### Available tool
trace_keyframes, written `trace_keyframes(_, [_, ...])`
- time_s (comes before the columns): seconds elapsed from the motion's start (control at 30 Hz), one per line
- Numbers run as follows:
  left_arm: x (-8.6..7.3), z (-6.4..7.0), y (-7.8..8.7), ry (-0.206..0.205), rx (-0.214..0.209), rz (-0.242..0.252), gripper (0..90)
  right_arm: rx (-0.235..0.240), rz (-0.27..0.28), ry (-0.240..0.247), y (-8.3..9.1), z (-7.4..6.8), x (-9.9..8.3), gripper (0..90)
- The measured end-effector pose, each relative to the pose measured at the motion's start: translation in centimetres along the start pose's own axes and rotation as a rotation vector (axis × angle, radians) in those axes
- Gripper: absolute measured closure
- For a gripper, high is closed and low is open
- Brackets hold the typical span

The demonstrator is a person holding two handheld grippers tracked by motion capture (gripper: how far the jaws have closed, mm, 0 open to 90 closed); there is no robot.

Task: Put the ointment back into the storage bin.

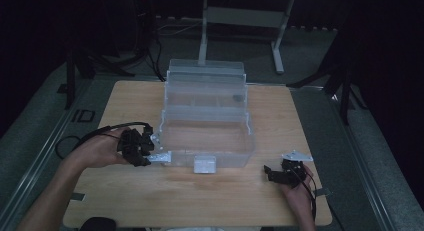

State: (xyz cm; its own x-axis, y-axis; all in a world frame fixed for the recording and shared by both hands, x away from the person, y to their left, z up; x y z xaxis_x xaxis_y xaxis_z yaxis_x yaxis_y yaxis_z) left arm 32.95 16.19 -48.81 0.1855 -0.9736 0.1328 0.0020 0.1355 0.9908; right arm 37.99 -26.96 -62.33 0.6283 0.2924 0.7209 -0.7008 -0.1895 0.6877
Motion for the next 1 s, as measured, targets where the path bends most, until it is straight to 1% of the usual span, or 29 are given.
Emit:
trace_keyframes(0.13, [0.3,-0.2,0.3,-0.001,0.002,0.01,70.4,0.0,0.0,-0.001,0.0,0.0,0.0,13.0])
trace_keyframes(0.47, [1.2,-0.7,1.1,-0.017,0.008,0.003,70.4,0.0,0.0,0.0,0.0,0.0,0.0,13.0])
trace_keyframes(0.63, [1.6,-1.0,1.5,-0.021,0.009,0.009,70.4,0.0,0.001,0.0,0.0,0.0,0.0,13.0])
trace_keyframes(0.67, [1.8,-1.1,1.6,-0.018,0.011,0.009,70.4,0.0,0.001,0.001,0.0,0.0,0.0,13.0])
trace_keyframes(0.8, [2.2,-1.4,2.0,-0.03,0.02,0.007,70.4,0.0,0.0,0.001,0.0,0.0,0.0,13.0])
trace_keyframes(1.0, [2.5,-1.8,2.1,-0.03,0.02,0.01,70.4,0.0,0.0,0.001,0.0,0.0,0.0,13.0])
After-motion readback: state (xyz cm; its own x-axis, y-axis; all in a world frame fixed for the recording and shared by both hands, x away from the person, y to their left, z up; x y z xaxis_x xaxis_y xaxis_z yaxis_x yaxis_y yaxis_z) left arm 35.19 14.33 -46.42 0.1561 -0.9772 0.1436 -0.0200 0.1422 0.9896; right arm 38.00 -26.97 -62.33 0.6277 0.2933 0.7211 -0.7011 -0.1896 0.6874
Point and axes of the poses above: each handheld gripper's, and its own axes: y roughly backward along the jaws, x roughly out of its top, z roughly to its right, the point moved 9 cm from there along -y, roughly forward along the jaws, and after that the axes turned 7 degrees about -x, right-handed, at the moved point
